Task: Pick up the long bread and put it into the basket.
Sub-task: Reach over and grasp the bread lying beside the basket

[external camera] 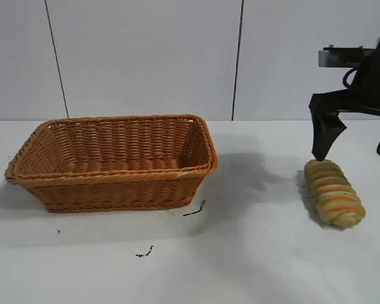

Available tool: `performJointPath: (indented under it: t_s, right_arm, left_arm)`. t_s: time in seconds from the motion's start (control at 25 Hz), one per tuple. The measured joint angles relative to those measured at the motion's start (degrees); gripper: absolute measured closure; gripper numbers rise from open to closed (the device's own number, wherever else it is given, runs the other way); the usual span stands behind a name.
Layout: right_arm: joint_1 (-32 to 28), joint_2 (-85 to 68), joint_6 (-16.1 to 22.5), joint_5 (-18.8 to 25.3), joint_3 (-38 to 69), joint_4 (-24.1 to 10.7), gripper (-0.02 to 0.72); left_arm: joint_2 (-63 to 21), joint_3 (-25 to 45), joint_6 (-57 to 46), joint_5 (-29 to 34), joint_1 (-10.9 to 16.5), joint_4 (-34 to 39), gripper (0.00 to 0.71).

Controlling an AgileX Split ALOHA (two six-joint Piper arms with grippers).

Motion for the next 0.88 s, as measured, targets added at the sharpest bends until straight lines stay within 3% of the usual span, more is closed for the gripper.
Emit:
performJointPath:
  t_s: [0.24, 0.64, 0.76, 0.88]
  right_arm:
    - [0.00, 5.46, 0.80, -4.11, 0.00, -0.32, 0.014]
    - [0.00, 7.50, 0.80, -5.81, -0.05, -0.02, 0.021]
    - [0.00, 7.50, 0.80, -5.75, -0.05, 0.18, 0.179]
    - [0.00, 7.50, 0.80, -5.46, -0.05, 0.27, 0.488]
  left_arm:
    - [0.00, 0.00, 0.00, 0.00, 0.00, 0.00, 0.018]
    - [0.00, 0.00, 0.00, 0.00, 0.00, 0.00, 0.018]
    - [0.00, 0.00, 0.00, 0.00, 0.00, 0.00, 0.018]
    - [0.00, 0.00, 0.00, 0.00, 0.00, 0.00, 0.018]
